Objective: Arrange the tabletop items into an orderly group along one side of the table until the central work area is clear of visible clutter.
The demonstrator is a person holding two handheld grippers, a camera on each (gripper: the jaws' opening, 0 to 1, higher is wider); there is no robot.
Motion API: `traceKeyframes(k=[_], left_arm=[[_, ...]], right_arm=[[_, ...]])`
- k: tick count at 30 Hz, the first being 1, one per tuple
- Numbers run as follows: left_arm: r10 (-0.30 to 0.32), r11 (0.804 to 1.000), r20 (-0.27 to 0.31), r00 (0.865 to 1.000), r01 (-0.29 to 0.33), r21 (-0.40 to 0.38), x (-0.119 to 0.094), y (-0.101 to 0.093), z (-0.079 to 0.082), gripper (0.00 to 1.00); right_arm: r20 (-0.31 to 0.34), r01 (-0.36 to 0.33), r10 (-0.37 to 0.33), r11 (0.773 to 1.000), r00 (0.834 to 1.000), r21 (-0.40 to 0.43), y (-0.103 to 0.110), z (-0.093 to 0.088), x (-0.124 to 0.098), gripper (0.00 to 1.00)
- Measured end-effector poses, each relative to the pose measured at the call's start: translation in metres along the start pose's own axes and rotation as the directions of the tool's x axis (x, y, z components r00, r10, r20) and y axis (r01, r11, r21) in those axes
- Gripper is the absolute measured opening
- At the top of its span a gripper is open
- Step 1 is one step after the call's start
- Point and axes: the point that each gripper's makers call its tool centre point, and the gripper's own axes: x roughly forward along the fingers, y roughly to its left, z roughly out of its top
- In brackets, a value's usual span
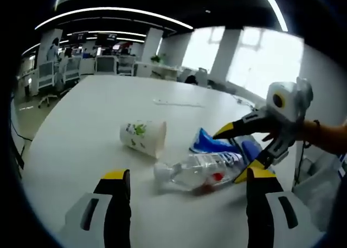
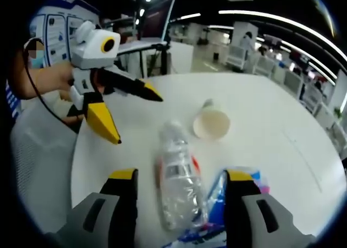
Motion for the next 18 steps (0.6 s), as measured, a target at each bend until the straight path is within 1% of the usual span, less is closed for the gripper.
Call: traceKeyframes(k=[1, 3, 4, 6, 12, 18], left_arm=[[-0.005, 0.999, 0.004, 1.0, 0.005, -0.033, 0.001, 0.0, -0.001, 0.85], [-0.016, 0.996, 0.042, 0.999, 0.019, -0.088, 0.004, -0.001, 0.002, 0.84], [-0.03, 0.991, 0.061, 0.998, 0.038, -0.126, 0.005, -0.002, 0.003, 0.84], [-0.051, 0.982, 0.079, 0.996, 0.065, -0.177, 0.006, -0.004, 0.002, 0.83], [-0.05, 0.966, 0.093, 0.994, 0.072, -0.249, 0.011, 0.001, -0.001, 0.81], [-0.06, 0.943, 0.105, 0.993, 0.091, -0.321, 0.018, -0.001, -0.008, 0.79]], right_arm=[[-0.001, -0.003, 0.003, 1.0, 1.0, -0.001, 0.0, 0.0, 0.002, 0.6], [-0.002, -0.005, 0.005, 1.0, 1.0, -0.008, 0.001, 0.0, 0.006, 0.6], [-0.005, -0.009, 0.009, 1.0, 1.0, -0.01, 0.002, 0.0, 0.008, 0.59], [-0.01, -0.016, 0.016, 1.0, 1.0, -0.01, 0.004, -0.001, 0.01, 0.58], [-0.012, -0.014, 0.014, 1.0, 1.0, -0.008, 0.003, 0.0, 0.017, 0.55], [-0.019, -0.013, 0.013, 1.0, 1.0, -0.012, 0.004, -0.001, 0.024, 0.53]])
